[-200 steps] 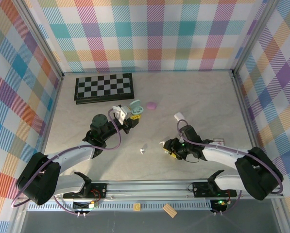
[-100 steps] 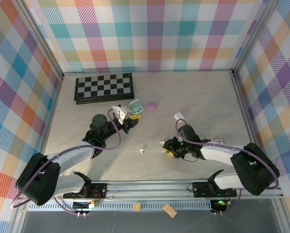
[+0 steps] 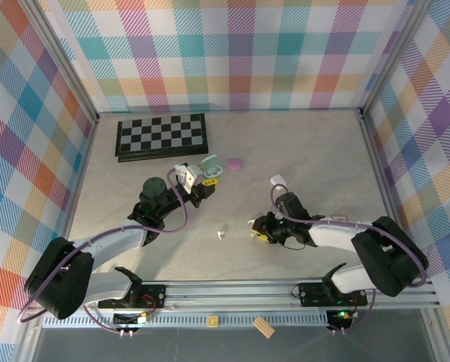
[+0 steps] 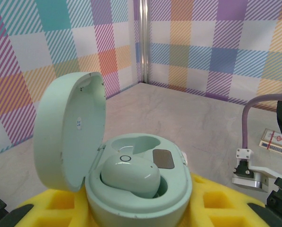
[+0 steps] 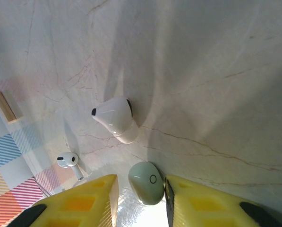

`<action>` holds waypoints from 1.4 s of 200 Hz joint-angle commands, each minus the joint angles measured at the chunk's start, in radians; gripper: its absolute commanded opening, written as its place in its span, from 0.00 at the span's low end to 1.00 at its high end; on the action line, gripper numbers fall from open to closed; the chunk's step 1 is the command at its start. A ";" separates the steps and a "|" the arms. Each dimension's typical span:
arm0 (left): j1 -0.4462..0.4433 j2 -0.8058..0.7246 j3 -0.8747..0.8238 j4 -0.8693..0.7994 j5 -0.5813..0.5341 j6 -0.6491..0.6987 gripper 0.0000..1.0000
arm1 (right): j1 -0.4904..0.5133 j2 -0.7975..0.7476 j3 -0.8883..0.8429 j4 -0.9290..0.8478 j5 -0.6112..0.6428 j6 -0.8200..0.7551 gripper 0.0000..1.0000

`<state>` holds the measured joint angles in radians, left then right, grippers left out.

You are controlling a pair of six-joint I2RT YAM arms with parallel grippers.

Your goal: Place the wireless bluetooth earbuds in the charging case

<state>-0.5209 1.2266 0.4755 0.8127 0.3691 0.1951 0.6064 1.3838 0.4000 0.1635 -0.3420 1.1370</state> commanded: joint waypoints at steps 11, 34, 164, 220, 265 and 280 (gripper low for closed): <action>0.009 -0.004 0.015 0.008 0.023 -0.001 0.30 | 0.010 0.068 0.023 0.045 -0.012 -0.042 0.29; 0.009 -0.006 0.016 0.005 0.019 0.002 0.30 | 0.010 0.086 0.048 -0.032 0.004 -0.059 0.26; 0.004 0.020 0.010 0.005 0.062 0.012 0.30 | 0.029 -0.080 0.217 -0.455 0.239 -0.283 0.17; -0.022 0.060 0.000 -0.002 0.116 0.014 0.29 | 0.032 -0.181 0.331 -0.568 0.300 -0.489 0.19; -0.085 0.096 -0.002 -0.058 0.082 0.061 0.29 | 0.032 -0.230 0.425 -0.614 0.296 -0.604 0.19; -0.109 0.102 0.003 -0.092 0.070 0.087 0.29 | 0.032 -0.250 0.442 -0.615 0.286 -0.628 0.19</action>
<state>-0.5980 1.3170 0.4755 0.7647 0.4488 0.2245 0.6346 1.1755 0.7959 -0.4118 -0.0589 0.6006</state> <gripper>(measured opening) 0.351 0.192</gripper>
